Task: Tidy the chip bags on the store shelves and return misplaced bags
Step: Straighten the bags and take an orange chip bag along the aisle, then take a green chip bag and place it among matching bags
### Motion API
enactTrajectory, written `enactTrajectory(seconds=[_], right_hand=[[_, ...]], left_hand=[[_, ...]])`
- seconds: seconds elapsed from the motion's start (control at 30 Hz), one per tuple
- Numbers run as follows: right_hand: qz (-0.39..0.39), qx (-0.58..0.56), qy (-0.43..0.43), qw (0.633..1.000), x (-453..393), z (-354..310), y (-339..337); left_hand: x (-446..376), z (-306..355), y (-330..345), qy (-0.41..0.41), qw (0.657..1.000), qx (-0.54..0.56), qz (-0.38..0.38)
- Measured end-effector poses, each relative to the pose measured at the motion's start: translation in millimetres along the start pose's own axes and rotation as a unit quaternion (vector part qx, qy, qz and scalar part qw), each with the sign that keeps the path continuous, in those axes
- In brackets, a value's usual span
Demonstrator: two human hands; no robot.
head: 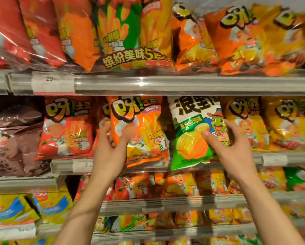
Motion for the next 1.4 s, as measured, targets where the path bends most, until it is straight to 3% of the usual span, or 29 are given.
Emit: enactTrajectory(seconds=[0.17,0.43,0.53,0.6,0.7,0.77,0.97,1.03,1.2,1.3,1.4], right_hand=[[0.059,-0.006,0.007,0.998,3.8,11.5,-27.0],[0.095,0.014,0.024,0.995,8.6,28.3,-43.2],[0.097,0.010,0.029,0.995,10.3,28.6,-45.9],[0.095,0.016,0.029,0.995,11.7,27.7,-46.4],[0.093,0.017,0.030,0.995,10.7,27.7,-47.5],[0.091,0.019,0.032,0.995,10.4,28.3,-47.8],[0.082,0.014,0.037,0.996,10.7,30.5,-50.8],[0.078,0.009,0.039,0.996,11.4,30.3,-51.6],[0.055,-0.011,0.042,0.998,20.3,29.6,-45.0],[0.022,-0.030,0.039,0.999,24.4,27.2,-32.1],[-0.025,-0.057,0.040,0.997,31.5,25.1,-12.5]], left_hand=[[-21.0,8.8,46.6,0.037,0.996,-0.064,-0.059],[-36.0,1.8,86.3,0.061,0.987,-0.119,-0.092],[-36.6,-6.9,99.2,0.021,0.975,-0.146,-0.166],[-37.8,-11.5,102.3,-0.001,0.974,-0.139,-0.177],[-31.5,-10.3,99.8,0.090,0.978,-0.157,-0.106],[-21.5,-8.1,102.2,0.161,0.962,-0.206,-0.084],[-36.7,-15.6,109.9,0.150,0.941,-0.231,-0.198],[-38.6,-14.3,102.9,0.148,0.940,-0.230,-0.204],[0.7,-2.2,84.8,0.203,0.963,-0.165,-0.062],[17.2,14.9,83.7,0.090,0.985,-0.007,-0.145],[26.4,24.7,86.3,0.004,0.962,0.118,-0.247]])
Point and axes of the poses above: each hand's wrist, its own x-axis away from the middle knuckle, its own y-axis out of the palm, z = x × y, the point moved 1 cm from there along -x, towards the middle knuckle, and after that the axes turned 11 degrees about y, right-handed, at the moved point
